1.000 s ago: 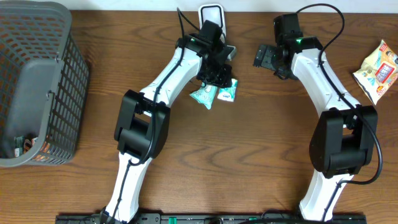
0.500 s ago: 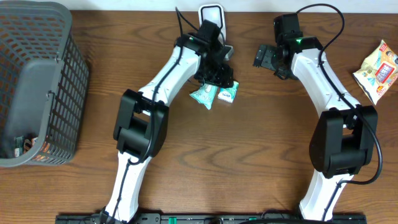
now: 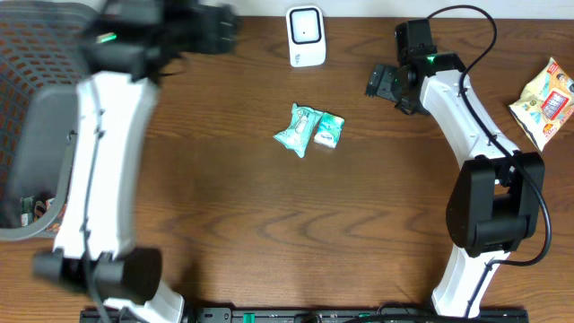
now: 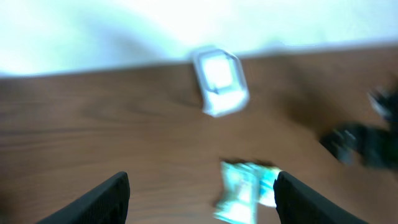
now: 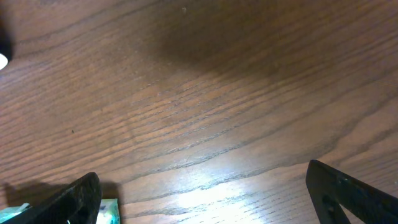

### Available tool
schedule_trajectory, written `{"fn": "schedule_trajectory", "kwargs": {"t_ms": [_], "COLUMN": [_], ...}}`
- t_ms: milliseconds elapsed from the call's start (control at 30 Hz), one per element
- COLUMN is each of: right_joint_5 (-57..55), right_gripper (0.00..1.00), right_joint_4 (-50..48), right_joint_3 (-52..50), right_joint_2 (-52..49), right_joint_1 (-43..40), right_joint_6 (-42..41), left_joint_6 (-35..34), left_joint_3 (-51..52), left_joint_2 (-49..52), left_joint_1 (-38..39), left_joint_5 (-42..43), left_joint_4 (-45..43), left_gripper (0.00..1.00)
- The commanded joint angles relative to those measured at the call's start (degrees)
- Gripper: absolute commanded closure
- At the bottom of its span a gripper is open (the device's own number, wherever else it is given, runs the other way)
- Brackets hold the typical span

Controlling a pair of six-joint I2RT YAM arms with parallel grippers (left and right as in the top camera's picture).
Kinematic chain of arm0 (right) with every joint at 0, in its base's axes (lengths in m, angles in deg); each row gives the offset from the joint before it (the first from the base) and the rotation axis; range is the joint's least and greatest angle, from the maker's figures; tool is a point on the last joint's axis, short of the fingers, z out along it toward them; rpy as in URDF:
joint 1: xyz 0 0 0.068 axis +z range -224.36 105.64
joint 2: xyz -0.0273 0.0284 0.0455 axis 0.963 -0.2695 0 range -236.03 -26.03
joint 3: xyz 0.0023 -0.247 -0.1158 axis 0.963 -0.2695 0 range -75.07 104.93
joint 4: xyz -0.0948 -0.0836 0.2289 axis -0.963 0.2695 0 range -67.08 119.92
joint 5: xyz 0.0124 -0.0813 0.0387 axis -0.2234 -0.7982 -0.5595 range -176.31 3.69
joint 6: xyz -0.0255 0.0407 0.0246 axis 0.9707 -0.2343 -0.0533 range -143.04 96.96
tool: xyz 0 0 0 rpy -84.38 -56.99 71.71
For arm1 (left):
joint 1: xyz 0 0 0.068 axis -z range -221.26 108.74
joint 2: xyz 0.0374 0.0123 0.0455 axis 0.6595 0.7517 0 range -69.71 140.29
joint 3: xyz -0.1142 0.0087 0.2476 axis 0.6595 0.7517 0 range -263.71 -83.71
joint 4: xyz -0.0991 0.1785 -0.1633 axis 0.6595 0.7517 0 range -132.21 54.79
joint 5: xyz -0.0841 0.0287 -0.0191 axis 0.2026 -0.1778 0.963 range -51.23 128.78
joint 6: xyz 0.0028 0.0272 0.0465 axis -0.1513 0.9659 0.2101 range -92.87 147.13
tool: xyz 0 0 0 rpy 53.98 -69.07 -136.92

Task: Scan the item barcode
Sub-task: 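Reach the left gripper into the basket and grasp the Kleenex pack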

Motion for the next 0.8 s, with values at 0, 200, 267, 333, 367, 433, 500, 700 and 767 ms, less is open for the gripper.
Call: {"fn": "schedule_trajectory", "kwargs": {"t_ms": [0,200,267,333,367,433,500,700,767], "right_joint_5": [-0.31,-0.31,-0.31,-0.31,-0.31,-0.28,-0.31,-0.31,-0.31], "right_gripper": [0.01,0.01,0.01,0.01,0.01,0.01,0.01,0.01,0.01], "right_joint_4": [0.11,0.11,0.11,0.11,0.11,0.11,0.09,0.11,0.11], "right_joint_3": [-0.37,-0.37,-0.37,-0.37,-0.37,-0.37,-0.37,-0.37,-0.37], "right_joint_2": [-0.48,-0.48,-0.48,-0.48,-0.48,-0.48,-0.48,-0.48,-0.48], "right_joint_1": [0.59,0.61,0.61,0.61,0.61,0.61,0.61,0.61,0.61], "right_joint_6": [0.61,0.61,0.61,0.61,0.61,0.61,0.61,0.61,0.61], "left_joint_6": [0.11,-1.33,-1.68,-1.66,-1.66,-1.68,-1.88,-1.86,-1.86], "left_joint_3": [-0.22,0.72,1.46,2.25,2.49,2.93,3.41,5.18,6.12], "left_joint_2": [-2.01,-1.97,-1.77,-1.66,-1.57,-1.51,-1.42,-0.48,-0.13], "left_joint_1": [-5.95,-16.52,-19.69,-22.64,-24.09,-26.49,-28.98,-35.71,-37.16], "left_joint_5": [-12.85,-19.32,-19.32,-19.32,-19.32,-19.32,-19.32,-19.32,-19.30], "left_joint_4": [1.84,5.01,5.38,5.38,5.40,5.60,6.23,8.61,9.42], "left_gripper": [0.27,0.27,0.27,0.27,0.27,0.27,0.27,0.27,0.27]}}
